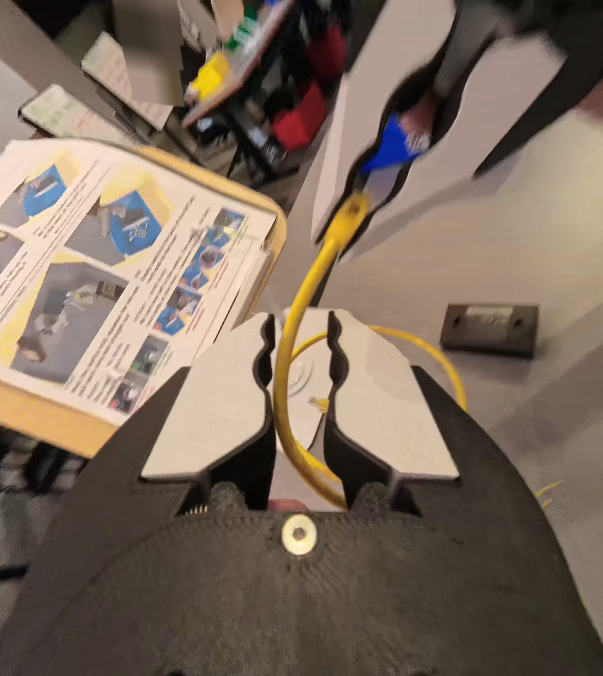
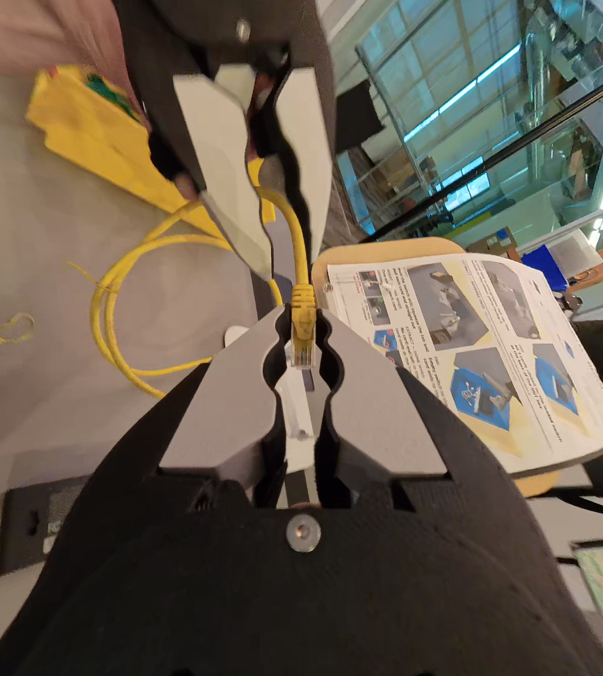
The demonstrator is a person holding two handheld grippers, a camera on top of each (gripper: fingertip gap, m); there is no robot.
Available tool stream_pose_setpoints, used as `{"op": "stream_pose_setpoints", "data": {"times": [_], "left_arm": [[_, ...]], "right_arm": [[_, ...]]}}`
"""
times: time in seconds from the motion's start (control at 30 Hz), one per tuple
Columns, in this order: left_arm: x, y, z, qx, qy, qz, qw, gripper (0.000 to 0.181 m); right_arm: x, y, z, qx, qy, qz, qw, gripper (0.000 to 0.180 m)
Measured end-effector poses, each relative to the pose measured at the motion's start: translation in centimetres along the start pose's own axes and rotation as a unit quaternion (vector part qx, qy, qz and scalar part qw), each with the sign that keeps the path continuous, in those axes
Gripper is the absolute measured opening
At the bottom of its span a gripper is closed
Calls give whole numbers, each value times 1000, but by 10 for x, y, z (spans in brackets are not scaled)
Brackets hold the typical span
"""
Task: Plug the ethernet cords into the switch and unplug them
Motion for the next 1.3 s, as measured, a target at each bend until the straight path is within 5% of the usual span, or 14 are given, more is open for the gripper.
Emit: {"op": "stream_pose_setpoints", "data": {"times": [0.23, 0.43, 0.67, 0.93, 1.13, 1.3], "left_arm": [[-18, 1, 37, -49, 5, -22, 999, 4], [-20, -5, 61, -81, 16, -11, 996, 9], [-9, -18, 83, -106, 24, 28, 994, 0], [7, -17, 96, -110, 40, 89, 989, 0], [8, -8, 101, -107, 65, 111, 986, 55], [-26, 14, 72, -56, 72, 18, 996, 87]], "right_arm": [[31, 33, -16, 95, -101, 21, 990, 10], [68, 65, -18, 136, -152, 105, 973, 10], [110, 110, 6, 122, -195, 207, 951, 11], [119, 119, 18, 107, -211, 222, 946, 11], [85, 67, 22, 80, -234, 94, 964, 10], [65, 34, 36, 64, -261, 35, 962, 10]]}}
Point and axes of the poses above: each gripper's, where its closed fingertips meet, y back along the fingers, z out of its underside, x = y × z across the jaws, the point moved 1 cm from there along y, back along the fingers, and after that the axes turned 5 degrees about -y, right-handed, at the moved point
